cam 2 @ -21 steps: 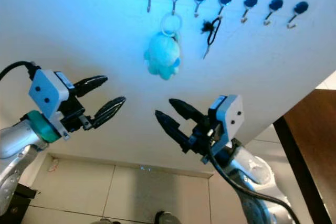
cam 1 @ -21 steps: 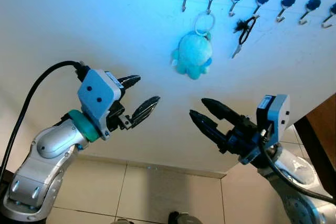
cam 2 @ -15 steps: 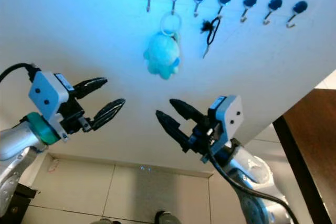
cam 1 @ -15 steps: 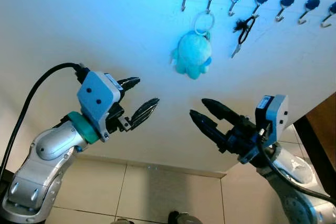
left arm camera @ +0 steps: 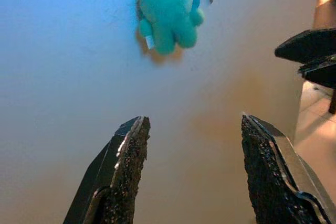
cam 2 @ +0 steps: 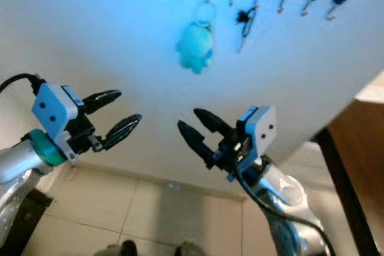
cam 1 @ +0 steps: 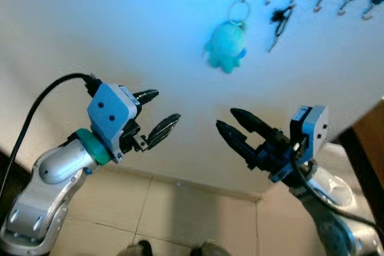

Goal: Hang keys on a hook

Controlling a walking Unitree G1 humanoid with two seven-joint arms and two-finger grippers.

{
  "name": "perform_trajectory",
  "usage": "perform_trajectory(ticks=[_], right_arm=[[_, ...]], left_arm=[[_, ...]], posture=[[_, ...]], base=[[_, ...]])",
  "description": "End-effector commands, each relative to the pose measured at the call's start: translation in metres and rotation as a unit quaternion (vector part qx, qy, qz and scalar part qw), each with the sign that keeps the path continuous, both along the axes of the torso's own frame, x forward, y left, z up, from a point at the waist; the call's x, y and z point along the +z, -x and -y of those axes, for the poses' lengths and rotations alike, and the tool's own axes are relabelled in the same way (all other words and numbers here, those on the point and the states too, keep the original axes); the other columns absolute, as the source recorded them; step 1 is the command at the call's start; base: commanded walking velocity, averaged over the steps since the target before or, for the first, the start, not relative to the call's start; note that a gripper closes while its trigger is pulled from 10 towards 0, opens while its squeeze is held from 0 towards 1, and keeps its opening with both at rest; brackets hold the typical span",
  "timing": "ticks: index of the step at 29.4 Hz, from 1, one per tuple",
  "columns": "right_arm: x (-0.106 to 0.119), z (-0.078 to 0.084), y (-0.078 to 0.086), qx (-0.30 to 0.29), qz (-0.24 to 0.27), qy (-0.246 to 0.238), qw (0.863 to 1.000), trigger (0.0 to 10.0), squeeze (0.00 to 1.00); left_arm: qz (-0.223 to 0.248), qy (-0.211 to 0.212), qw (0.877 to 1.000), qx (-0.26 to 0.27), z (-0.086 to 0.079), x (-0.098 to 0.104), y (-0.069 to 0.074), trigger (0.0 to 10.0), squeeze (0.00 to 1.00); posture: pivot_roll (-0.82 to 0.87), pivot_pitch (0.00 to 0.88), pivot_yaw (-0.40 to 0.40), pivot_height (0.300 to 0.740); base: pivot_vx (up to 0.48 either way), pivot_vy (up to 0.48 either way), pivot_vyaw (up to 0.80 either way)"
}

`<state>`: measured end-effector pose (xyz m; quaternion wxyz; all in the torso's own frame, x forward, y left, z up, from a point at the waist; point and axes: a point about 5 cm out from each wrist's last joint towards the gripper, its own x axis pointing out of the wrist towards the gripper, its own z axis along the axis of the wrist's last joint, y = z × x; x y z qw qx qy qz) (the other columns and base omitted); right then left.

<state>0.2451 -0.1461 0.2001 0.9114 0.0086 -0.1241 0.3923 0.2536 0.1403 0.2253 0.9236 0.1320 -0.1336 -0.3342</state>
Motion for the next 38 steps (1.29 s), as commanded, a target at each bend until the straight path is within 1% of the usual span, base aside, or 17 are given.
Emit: perform_trajectory(ticks=[1,4,7,8,12,15,19,22,23,27,30,32,34,36,37,38], right_arm=[[-0.001,0.001,0.001,-0.002,-0.002,0.002,1.000,10.0,0.00],[-0.003,0.001,0.000,-0.006,-0.001,0.001,1.000,10.0,0.00],[0.003,-0.002,-0.001,-0.003,0.003,-0.008,1.000,10.0,0.00],[0.003,-0.002,-0.002,-0.003,0.004,-0.007,1.000,10.0,0.00],[0.001,-0.003,-0.003,-0.005,0.006,-0.004,1.000,10.0,0.00],[0.006,-0.005,-0.004,-0.007,0.009,-0.014,1.000,10.0,0.00],[0.002,-0.005,-0.005,-0.008,0.008,-0.009,1.000,10.0,0.00],[0.002,-0.005,-0.005,-0.014,0.009,-0.011,1.000,10.0,0.00],[0.005,-0.006,-0.006,-0.015,0.011,-0.014,1.000,10.0,0.00],[0.005,-0.007,-0.006,-0.012,0.012,-0.012,1.000,10.0,0.00],[0.004,-0.007,-0.006,-0.011,0.011,-0.011,1.000,10.0,0.00],[0.004,-0.007,-0.006,-0.013,0.011,-0.013,1.000,10.0,0.00],[0.007,-0.008,-0.007,-0.011,0.014,-0.018,1.000,10.0,0.00],[0.004,-0.008,-0.008,-0.013,0.014,-0.015,1.000,10.0,0.00],[0.005,-0.008,-0.009,-0.013,0.014,-0.017,1.000,10.0,0.00],[0.005,-0.008,-0.009,-0.014,0.014,-0.018,1.000,10.0,0.00]], left_arm=[[0.000,-0.004,1.000,-0.001,0.001,0.000,0.001,10.0,0.00],[-0.003,-0.005,1.000,-0.004,0.001,-0.003,0.002,10.0,0.00],[0.000,0.002,1.000,-0.004,0.002,0.002,0.000,10.0,0.00],[0.001,0.001,1.000,-0.004,0.002,0.002,0.000,10.0,0.00],[0.001,0.000,1.000,-0.006,0.002,0.002,0.001,10.0,0.00],[0.001,0.004,1.000,-0.007,0.001,0.005,0.000,10.0,0.00],[0.000,-0.003,1.000,-0.004,0.000,0.001,0.000,10.0,0.00],[0.000,0.002,1.000,-0.002,-0.001,0.002,0.000,10.0,0.00],[0.001,0.007,1.000,-0.003,0.000,0.005,-0.001,10.0,0.00],[0.001,0.008,1.000,-0.006,0.001,0.006,-0.001,10.0,0.00],[0.000,0.009,1.000,-0.009,0.001,0.006,0.001,10.0,0.00],[-0.001,0.011,1.000,-0.008,0.001,0.006,0.000,10.0,0.00],[0.001,0.021,1.000,-0.010,0.001,0.010,-0.001,10.0,0.00],[-0.001,0.012,1.000,-0.005,0.000,0.007,-0.001,10.0,0.00],[-0.002,0.012,1.000,-0.006,0.000,0.007,-0.001,10.0,0.00],[-0.001,0.012,1.000,-0.007,0.001,0.007,-0.001,10.0,0.00]], posture=[[-0.04,0.046,0.018,0.740],[-0.03,0.059,0.013,0.740],[-0.03,0.068,0.015,0.740],[-0.03,0.054,0.021,0.740],[-0.03,0.059,0.020,0.740],[-0.03,0.060,0.023,0.740],[-0.03,0.060,0.027,0.740],[-0.03,0.055,0.026,0.740],[-0.03,0.064,0.029,0.740],[-0.03,0.058,0.034,0.740],[-0.02,0.075,0.030,0.740],[-0.02,0.070,0.029,0.740],[-0.02,0.083,0.034,0.740],[-0.02,0.059,0.039,0.740],[-0.02,0.076,0.034,0.740],[-0.02,0.076,0.034,0.740]], base=[[-0.356,0.000,0.00],[-0.368,0.000,0.00],[-0.364,0.000,0.00],[-0.364,0.000,0.00],[-0.366,0.000,0.00],[-0.365,0.000,0.00],[-0.368,0.000,0.00],[-0.366,0.000,0.00],[-0.368,0.000,0.00],[-0.365,0.000,0.00],[-0.366,0.000,0.00],[-0.364,0.000,0.00],[-0.371,0.000,0.00],[-0.369,0.000,0.00],[-0.371,0.000,0.00],[-0.371,0.000,0.00]])
